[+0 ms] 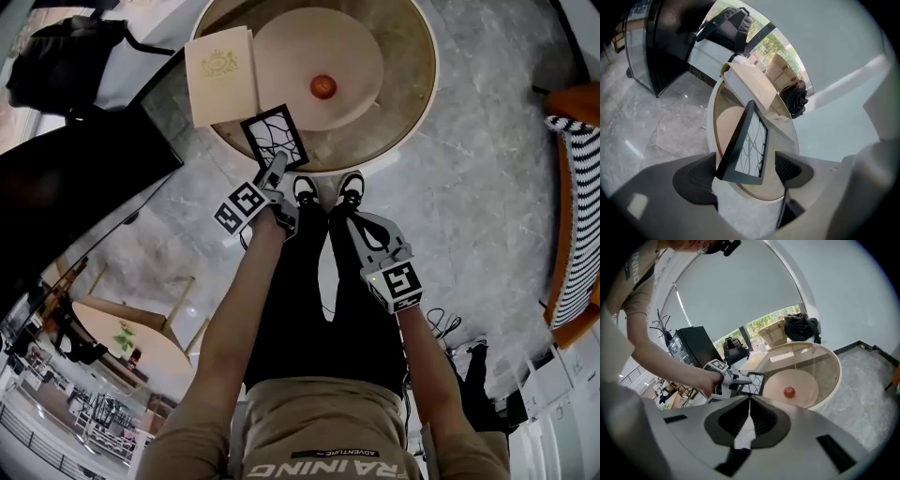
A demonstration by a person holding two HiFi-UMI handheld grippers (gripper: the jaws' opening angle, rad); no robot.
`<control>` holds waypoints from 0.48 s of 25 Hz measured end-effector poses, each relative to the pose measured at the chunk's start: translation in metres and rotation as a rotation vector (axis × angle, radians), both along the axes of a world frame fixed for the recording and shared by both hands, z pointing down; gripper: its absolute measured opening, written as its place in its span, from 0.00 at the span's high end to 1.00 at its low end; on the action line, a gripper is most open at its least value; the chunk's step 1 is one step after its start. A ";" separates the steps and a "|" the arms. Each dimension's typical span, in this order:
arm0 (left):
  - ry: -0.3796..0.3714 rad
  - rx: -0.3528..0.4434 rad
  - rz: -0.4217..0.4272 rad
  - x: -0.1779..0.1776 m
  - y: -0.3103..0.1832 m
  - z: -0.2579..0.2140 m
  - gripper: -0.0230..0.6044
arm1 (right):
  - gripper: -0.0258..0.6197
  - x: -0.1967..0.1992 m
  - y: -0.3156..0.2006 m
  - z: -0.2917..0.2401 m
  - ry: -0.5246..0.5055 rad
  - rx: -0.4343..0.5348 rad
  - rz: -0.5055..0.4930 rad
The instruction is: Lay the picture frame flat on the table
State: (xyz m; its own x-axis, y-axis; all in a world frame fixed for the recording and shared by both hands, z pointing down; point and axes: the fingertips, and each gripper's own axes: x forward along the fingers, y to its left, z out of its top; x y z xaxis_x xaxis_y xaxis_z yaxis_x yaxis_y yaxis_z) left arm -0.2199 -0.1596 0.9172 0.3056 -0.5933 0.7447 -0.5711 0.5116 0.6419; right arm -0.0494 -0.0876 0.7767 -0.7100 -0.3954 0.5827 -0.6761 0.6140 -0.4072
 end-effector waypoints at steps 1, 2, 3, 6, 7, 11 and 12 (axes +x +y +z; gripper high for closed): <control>-0.026 0.003 0.015 -0.002 0.001 0.000 0.37 | 0.95 0.000 0.000 0.000 -0.001 -0.002 0.000; -0.050 0.002 0.033 -0.004 0.003 0.000 0.36 | 0.95 0.000 0.000 0.000 -0.003 -0.002 0.000; -0.068 -0.004 0.048 -0.005 0.005 0.002 0.36 | 0.95 0.001 0.000 0.001 -0.004 -0.003 0.000; -0.088 -0.020 0.064 -0.007 0.010 0.004 0.36 | 0.95 0.001 -0.002 0.001 -0.005 -0.002 0.003; -0.095 -0.020 0.064 -0.008 0.011 0.004 0.36 | 0.95 0.001 -0.003 0.001 -0.005 -0.001 0.004; -0.119 0.040 0.063 -0.011 0.009 -0.009 0.36 | 0.95 0.001 -0.005 0.000 -0.003 0.010 0.001; -0.126 0.072 0.074 -0.012 0.007 -0.017 0.36 | 0.95 0.001 -0.005 -0.001 -0.004 0.014 0.000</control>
